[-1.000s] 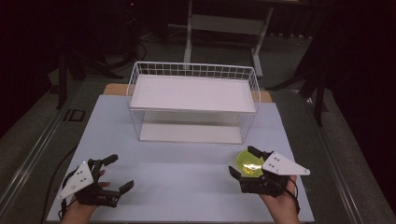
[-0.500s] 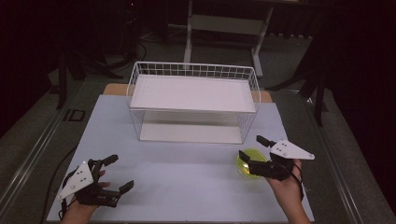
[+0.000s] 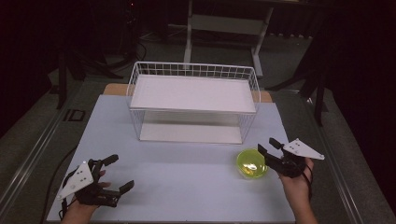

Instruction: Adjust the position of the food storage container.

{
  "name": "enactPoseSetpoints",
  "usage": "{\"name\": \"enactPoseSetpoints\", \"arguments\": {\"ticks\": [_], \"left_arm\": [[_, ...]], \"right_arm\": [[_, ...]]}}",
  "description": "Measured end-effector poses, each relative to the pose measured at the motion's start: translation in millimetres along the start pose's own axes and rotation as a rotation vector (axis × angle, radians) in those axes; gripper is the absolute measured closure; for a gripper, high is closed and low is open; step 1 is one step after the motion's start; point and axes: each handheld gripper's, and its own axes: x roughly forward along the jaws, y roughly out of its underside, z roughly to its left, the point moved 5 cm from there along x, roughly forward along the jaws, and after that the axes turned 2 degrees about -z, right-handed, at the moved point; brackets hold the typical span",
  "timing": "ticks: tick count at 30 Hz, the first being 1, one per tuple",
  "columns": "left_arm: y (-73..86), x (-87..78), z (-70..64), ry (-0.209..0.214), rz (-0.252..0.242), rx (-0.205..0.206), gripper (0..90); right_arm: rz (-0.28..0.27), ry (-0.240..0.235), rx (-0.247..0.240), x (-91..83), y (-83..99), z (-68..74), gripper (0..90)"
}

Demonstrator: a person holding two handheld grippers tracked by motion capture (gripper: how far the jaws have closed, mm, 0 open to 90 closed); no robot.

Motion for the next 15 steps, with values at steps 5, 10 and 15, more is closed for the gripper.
{"name": "enactPoseSetpoints", "arguments": {"ticks": [5,10,15], "left_arm": [[0.2,1.0,-1.0,0.005,0.0,-0.001,1.6],[0.5,1.4,-1.3,0.007,0.002,0.004,1.6],[0.5,1.9,-2.0,0.01,0.002,0.003,1.6]], "right_arm": [[0.069,0.049,0.023,2.7,23.8,-21.2,55.2],[0.115,0.091,0.025,3.3,40.0,-33.4,60.9],[0.18,0.116,-0.003,5.0,55.6,-37.6,71.4]]}}
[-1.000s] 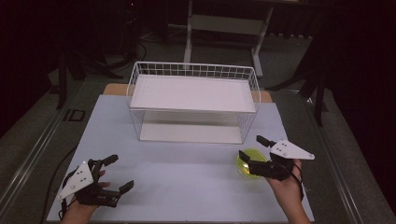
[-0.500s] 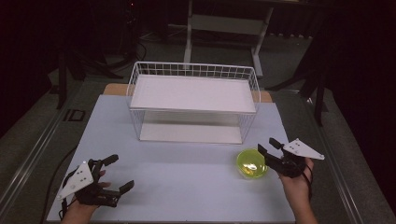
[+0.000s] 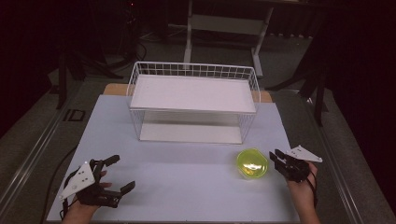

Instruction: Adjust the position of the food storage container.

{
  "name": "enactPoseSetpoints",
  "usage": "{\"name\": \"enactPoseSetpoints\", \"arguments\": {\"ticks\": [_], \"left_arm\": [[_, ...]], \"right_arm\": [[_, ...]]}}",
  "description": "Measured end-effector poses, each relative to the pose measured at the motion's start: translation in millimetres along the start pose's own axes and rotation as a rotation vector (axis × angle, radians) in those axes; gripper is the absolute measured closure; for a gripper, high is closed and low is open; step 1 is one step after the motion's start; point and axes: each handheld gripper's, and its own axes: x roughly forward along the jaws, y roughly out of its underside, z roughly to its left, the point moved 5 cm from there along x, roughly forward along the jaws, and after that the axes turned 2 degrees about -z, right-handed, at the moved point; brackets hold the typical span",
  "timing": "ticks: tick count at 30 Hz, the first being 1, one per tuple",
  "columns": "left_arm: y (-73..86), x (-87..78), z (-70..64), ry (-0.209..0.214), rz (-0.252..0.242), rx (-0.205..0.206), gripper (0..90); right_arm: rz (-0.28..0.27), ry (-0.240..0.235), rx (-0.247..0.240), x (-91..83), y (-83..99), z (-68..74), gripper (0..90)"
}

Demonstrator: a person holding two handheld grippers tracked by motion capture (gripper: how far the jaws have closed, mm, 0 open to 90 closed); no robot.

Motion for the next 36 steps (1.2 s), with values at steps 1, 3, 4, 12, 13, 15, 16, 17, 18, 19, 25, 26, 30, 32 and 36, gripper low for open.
{"name": "enactPoseSetpoints", "arguments": {"ticks": [1,3,4,12,13,15,16,17,18,19,25,26,30,32,36], "left_arm": [[0.0,0.0,0.0,-0.001,0.002,0.001,1.6],[0.1,0.1,-0.1,-0.001,0.002,0.002,1.6],[0.1,0.1,-0.1,-0.001,0.002,0.002,1.6],[-0.3,0.5,-0.5,0.003,0.002,0.005,1.6],[-0.5,0.6,-0.9,0.003,0.0,0.005,1.6],[-1.0,0.4,-1.3,0.004,-0.003,0.003,1.6],[-1.1,0.1,-1.3,0.003,-0.003,0.004,1.6],[-1.3,-0.2,-1.2,0.003,-0.004,0.005,1.6],[-1.4,-0.3,-1.0,0.003,-0.005,0.005,1.6],[-1.5,-0.4,-0.8,0.003,-0.005,0.005,1.6],[-1.6,0.0,-1.4,0.005,-0.005,0.008,1.6],[-1.6,0.0,-1.5,0.004,-0.004,0.008,1.6],[-1.4,0.5,-1.5,0.004,-0.003,0.006,1.6],[-1.3,0.8,-1.8,0.005,-0.003,0.008,1.6],[-1.2,1.0,-2.0,0.005,-0.003,0.007,1.6]], "right_arm": [[0.007,0.008,0.004,0.6,2.2,-1.2,74.9],[0.027,0.007,0.008,1.7,6.6,-3.5,81.3],[0.027,0.007,0.008,1.7,6.6,-3.5,81.3],[0.1,-0.052,0.024,12.3,25.6,5.8,90.0],[0.104,-0.058,0.024,13.2,26.2,7.8,90.0],[0.107,-0.081,0.029,14.3,26.3,11.7,90.0],[0.109,-0.091,0.032,14.6,26.2,13.7,90.0],[0.114,-0.1,0.029,14.9,26.3,15.9,90.0],[0.115,-0.115,0.032,15.2,26.3,18.1,90.0],[0.12,-0.13,0.031,15.8,26.6,20.3,90.0],[0.141,-0.18,0.021,18.0,29.7,33.4,90.0],[0.145,-0.19,0.019,18.1,30.0,36.7,90.0],[0.158,-0.233,-0.003,20.3,29.4,50.2,90.0],[0.159,-0.252,-0.01,21.7,28.0,56.1,90.0],[0.162,-0.297,-0.035,26.1,24.1,71.2,90.0]]}}
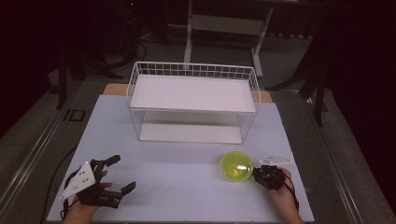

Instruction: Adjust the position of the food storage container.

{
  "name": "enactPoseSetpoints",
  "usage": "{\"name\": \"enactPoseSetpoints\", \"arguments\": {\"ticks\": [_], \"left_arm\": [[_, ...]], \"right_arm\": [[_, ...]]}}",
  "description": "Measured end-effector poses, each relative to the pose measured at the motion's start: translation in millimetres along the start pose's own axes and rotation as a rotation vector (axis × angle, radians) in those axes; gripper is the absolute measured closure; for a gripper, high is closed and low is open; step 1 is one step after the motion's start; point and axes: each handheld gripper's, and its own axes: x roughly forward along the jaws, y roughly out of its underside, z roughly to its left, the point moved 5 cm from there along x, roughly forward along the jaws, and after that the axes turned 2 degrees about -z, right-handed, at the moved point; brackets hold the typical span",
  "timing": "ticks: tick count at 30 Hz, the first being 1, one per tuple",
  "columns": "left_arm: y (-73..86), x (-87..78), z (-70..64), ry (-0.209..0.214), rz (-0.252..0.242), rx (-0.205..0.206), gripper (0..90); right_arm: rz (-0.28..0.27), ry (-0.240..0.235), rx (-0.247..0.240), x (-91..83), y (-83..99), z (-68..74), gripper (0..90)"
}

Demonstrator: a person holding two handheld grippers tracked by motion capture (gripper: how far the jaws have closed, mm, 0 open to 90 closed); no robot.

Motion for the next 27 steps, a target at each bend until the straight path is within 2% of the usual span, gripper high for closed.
{"name": "enactPoseSetpoints", "arguments": {"ticks": [8,27], "left_arm": [[0.3,0.5,-0.7,0.003,0.003,0.003,1.6],[0.7,0.6,-0.8,0.009,0.003,0.003,1.6]], "right_arm": [[0.019,-0.076,-0.035,12.6,-8.5,26.2,90.0],[0.047,-0.184,-0.109,46.1,-33.4,75.0,90.0]]}}
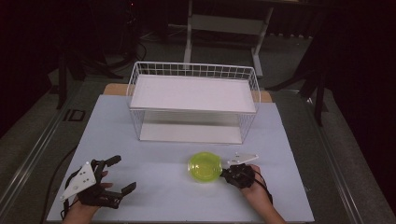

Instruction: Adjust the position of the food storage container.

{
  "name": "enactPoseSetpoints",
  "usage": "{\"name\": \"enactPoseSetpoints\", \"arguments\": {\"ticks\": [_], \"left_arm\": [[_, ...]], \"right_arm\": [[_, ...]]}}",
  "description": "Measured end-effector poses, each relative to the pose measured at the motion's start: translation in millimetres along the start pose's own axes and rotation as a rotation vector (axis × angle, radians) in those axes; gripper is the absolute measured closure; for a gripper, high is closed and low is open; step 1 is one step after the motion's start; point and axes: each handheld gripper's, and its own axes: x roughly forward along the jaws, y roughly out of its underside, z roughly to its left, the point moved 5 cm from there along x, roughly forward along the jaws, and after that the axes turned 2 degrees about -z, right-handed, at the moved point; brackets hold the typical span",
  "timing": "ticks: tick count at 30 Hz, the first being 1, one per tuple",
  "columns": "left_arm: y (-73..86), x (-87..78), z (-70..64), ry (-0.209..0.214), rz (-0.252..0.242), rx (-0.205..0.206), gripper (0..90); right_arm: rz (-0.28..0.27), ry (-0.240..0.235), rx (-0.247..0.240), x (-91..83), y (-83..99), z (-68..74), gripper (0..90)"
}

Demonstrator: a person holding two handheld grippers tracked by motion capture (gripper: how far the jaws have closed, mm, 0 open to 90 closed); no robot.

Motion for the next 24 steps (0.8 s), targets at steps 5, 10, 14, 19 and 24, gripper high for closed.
{"name": "enactPoseSetpoints", "arguments": {"ticks": [5,10,14,19,24], "left_arm": [[-0.1,-0.2,-0.6,0.002,0.003,0.004,1.6],[-0.1,0.1,-0.7,0.004,0.004,0.005,1.6],[-0.2,-0.3,-1.0,0.004,0.004,0.009,1.6],[-0.2,-0.3,-1.1,0.006,0.004,0.009,1.6],[0.0,-0.1,-1.5,0.009,0.007,0.011,1.6]], "right_arm": [[0.003,-0.022,-0.011,8.6,-5.1,8.5,90.0],[0.004,-0.042,-0.015,16.1,-11.4,16.0,90.0],[0.007,-0.055,-0.038,23.3,-15.6,23.3,90.0],[0.009,-0.067,-0.038,28.2,-20.1,27.7,90.0],[0.01,-0.07,-0.049,33.9,-24.4,30.3,90.0]]}}
